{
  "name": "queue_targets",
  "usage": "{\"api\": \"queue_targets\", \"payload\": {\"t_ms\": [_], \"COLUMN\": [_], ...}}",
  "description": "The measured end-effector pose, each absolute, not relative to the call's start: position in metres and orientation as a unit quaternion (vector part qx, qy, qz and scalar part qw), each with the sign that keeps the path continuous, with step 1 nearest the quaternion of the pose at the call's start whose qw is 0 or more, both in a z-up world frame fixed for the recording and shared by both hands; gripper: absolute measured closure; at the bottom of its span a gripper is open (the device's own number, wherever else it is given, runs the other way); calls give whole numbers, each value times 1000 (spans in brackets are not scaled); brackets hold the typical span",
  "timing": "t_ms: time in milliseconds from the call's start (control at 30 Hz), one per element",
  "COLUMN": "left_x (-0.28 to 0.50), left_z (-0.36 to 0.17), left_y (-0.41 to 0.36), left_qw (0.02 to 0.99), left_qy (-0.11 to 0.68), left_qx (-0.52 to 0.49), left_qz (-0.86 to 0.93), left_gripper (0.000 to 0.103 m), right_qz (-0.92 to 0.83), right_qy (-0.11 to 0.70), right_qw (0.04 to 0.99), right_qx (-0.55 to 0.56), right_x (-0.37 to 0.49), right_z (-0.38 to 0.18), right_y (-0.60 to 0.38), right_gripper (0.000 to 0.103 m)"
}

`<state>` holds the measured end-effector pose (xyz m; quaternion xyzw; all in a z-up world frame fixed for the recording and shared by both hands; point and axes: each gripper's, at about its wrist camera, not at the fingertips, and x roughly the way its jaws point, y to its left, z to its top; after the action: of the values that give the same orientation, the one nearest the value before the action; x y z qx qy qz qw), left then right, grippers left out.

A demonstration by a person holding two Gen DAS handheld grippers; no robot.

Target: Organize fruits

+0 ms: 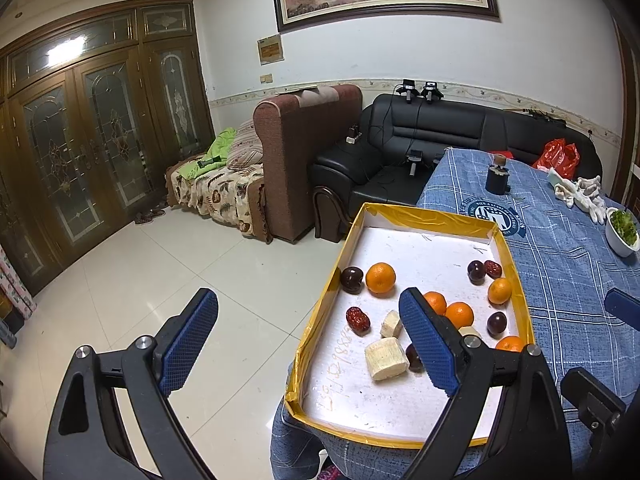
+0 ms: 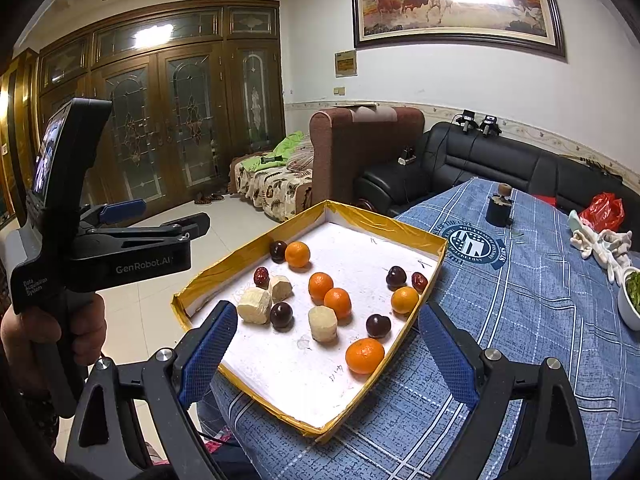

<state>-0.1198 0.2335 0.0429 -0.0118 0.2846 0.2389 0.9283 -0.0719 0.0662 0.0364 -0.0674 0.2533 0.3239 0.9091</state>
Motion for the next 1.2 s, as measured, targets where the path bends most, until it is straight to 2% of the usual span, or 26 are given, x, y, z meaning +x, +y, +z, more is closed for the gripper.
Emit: {"api": "queue_targets", "payload": {"t_ms": [1200], "left_x": [-122], "left_z": [39], "left_y": [236], "left_qw": [928], "left_qy": [284], "left_qx": [-17], "left_qz": [241], "left_gripper": [10], "right_qz": [324], "right_qy": [256], "right_qw": [908], "right_qx": [-66], "right_x": [-75], "right_z": [34], "right_y": [71], "right_gripper": [10]}}
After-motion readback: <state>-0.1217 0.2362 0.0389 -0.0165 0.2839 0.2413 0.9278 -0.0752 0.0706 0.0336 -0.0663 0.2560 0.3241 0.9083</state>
